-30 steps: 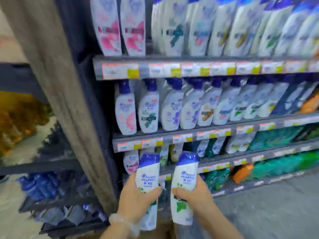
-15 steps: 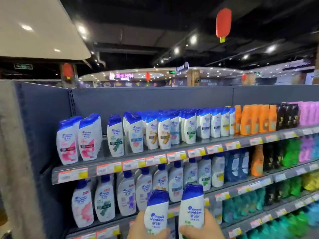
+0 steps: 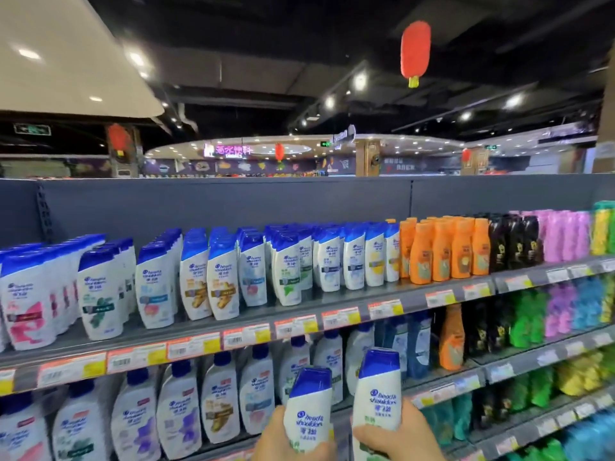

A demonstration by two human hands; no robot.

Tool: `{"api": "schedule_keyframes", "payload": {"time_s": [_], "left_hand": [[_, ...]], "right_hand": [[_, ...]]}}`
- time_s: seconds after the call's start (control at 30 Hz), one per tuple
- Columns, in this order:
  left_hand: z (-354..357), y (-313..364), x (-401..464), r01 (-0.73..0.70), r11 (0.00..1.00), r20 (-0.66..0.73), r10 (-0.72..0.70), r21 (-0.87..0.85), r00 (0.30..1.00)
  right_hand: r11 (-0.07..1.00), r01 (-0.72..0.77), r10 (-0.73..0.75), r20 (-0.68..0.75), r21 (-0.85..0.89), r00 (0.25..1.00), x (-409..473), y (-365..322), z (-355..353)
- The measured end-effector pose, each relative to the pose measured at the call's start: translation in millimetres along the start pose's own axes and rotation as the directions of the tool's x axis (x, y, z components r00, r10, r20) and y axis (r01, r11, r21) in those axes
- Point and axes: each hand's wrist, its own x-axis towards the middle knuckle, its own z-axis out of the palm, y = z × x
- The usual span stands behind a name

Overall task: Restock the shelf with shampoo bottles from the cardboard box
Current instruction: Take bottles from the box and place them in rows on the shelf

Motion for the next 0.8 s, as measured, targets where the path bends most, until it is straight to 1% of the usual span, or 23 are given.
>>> {"api": "schedule_keyframes", "payload": {"time_s": [0.03,0.07,0.1,0.17,0.27,0.4,0.47,0.6,0.67,0.8], "left_hand": [[-10,15,4,-0.005,0.996,0.015,0.006,-0.088,1.000],[-8,12,15,-0.003,0.989,0.037,0.008,-0.149,0.999],[-13,14,31,-0.010,0.987,0.037,0.016,-0.159,0.999],[-17,14,59,-0.048,0.993,0.018,0.051,-0.106,0.999],[-17,26,93,-0.102,0.973,-0.072,0.088,-0.206,0.993],[-23,49,132,-0.188,0.952,-0.107,0.166,-0.241,0.980],[-22,58,147,-0.216,0.942,-0.127,0.189,-0.256,0.974],[-15,73,165,-0.219,0.938,-0.136,0.188,-0.270,0.973],[-12,76,172,-0.213,0.940,-0.158,0.175,-0.268,0.972],[-6,75,181,-0.182,0.945,-0.204,0.129,-0.270,0.971]], "right_hand": [[1.000,0.000,0.000,0.007,0.007,1.000,11,-3,-3],[1.000,0.009,-0.009,0.031,0.019,0.999,21,-5,-5],[0.999,0.034,-0.035,0.049,0.025,0.998,37,-6,-6],[0.996,0.081,-0.083,0.034,0.040,0.996,65,-11,-6],[0.987,0.124,-0.129,0.042,0.103,0.991,98,-34,-8],[0.971,0.194,-0.202,0.051,0.138,0.978,144,-66,-16],[0.958,0.211,-0.224,0.046,0.196,0.973,162,-76,-20],[0.932,0.213,-0.246,0.078,0.293,0.966,189,-88,-23],[0.926,0.215,-0.256,0.098,0.309,0.962,202,-91,-24],[0.915,0.266,-0.316,0.128,0.303,0.940,229,-104,-19]]}}
